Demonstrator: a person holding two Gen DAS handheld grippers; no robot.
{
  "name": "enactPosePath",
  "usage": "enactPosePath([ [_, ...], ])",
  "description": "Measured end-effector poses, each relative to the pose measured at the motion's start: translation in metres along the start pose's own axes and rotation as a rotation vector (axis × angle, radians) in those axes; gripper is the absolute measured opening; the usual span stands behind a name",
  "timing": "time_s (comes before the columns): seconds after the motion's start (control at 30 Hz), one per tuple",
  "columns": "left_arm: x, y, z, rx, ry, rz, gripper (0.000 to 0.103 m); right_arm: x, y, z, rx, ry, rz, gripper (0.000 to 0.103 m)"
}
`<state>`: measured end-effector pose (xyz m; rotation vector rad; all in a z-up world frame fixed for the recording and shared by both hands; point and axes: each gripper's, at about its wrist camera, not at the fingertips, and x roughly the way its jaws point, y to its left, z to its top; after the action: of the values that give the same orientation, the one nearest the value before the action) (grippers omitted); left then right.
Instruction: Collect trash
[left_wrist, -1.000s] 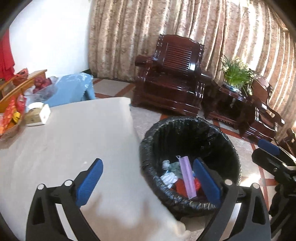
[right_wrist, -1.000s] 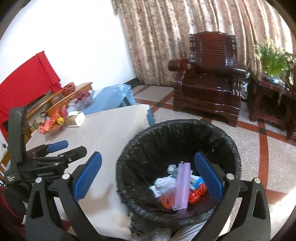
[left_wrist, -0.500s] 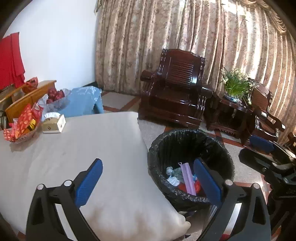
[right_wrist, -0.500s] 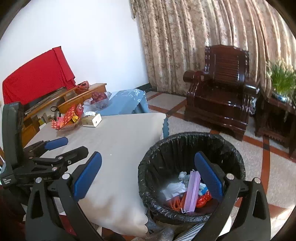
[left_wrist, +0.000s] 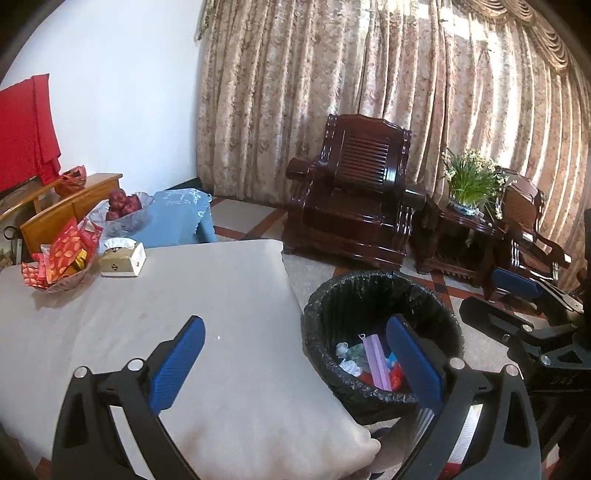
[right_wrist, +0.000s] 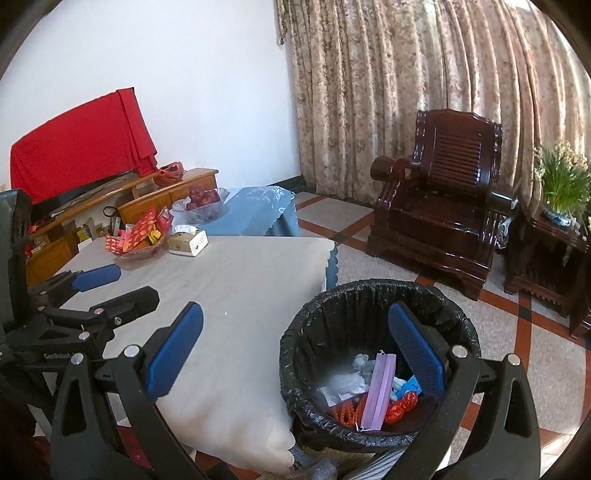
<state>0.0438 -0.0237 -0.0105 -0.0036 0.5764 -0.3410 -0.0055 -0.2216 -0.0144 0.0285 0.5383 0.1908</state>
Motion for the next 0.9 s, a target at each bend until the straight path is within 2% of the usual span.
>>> enactPosePath([
  [0.9,-0.0087,0.0023,-0.0019,-0.004,-0.021,0.013,0.097,-0.0011,0.0045,0.0034,-0.006,-0.005,0.005,0.098],
])
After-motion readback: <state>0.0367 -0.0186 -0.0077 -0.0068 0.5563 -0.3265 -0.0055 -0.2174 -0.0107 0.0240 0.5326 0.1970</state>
